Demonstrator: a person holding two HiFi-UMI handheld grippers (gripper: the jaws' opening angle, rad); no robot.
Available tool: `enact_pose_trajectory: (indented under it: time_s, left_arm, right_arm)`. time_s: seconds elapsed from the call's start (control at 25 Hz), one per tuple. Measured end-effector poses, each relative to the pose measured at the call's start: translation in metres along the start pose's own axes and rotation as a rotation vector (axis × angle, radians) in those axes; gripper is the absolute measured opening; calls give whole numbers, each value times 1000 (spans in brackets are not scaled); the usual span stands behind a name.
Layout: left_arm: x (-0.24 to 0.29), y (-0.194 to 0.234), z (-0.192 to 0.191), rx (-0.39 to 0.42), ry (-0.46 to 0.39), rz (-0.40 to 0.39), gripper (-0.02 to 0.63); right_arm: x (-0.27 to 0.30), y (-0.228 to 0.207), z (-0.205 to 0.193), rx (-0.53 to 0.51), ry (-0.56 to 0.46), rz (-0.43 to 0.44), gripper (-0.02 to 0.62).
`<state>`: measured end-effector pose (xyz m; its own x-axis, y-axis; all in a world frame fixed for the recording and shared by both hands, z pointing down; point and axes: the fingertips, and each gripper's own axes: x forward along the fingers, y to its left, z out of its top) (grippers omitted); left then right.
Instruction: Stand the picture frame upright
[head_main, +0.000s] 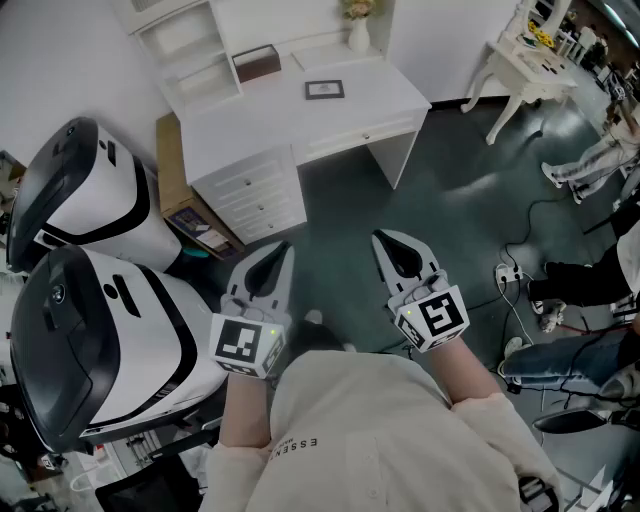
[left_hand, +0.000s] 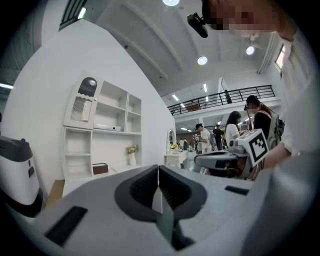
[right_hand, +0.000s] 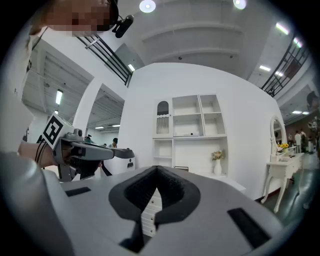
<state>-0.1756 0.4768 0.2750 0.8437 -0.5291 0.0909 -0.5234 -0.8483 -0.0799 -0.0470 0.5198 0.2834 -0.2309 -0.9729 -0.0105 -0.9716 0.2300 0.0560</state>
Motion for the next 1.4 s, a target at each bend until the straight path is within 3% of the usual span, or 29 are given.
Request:
enact_pose_trajectory:
  time_s: [0.4,0.6,0.64,0.68,0.72,0.76,1.16,1.4]
  left_arm:
    - [-2,0,-4,-11,9,8,3]
    - [3,-10,-8,-61,-21,-26,15]
    - [6,-12,-8,-81,-36,-31,76]
    - [8,-13,-9,-97,-46,-35,217]
    - [11,-13,-10,-106,-49,-38,256]
    - [14,-14,-12,-108,-43,-39,256]
    - [39,-2,-23,-99,26,-14,255]
    - [76,33,-35,-97,75,-17,255]
  right_arm:
    - [-6,1,1,-3,1,-2,15]
    - [-9,-6,-8,33,22,-5,15]
    - [-9,-9,-12,41,32,-8,18]
    - [-8,-11,-16,52,42,-6,49]
    - [-7,-14,-19,67,50,-3,165]
    - [-7,-17,-22,82,56,-1,207]
    - [2,-49,-38,113,105,-17,207]
    - [46,-74,-49,130,138,-21,207]
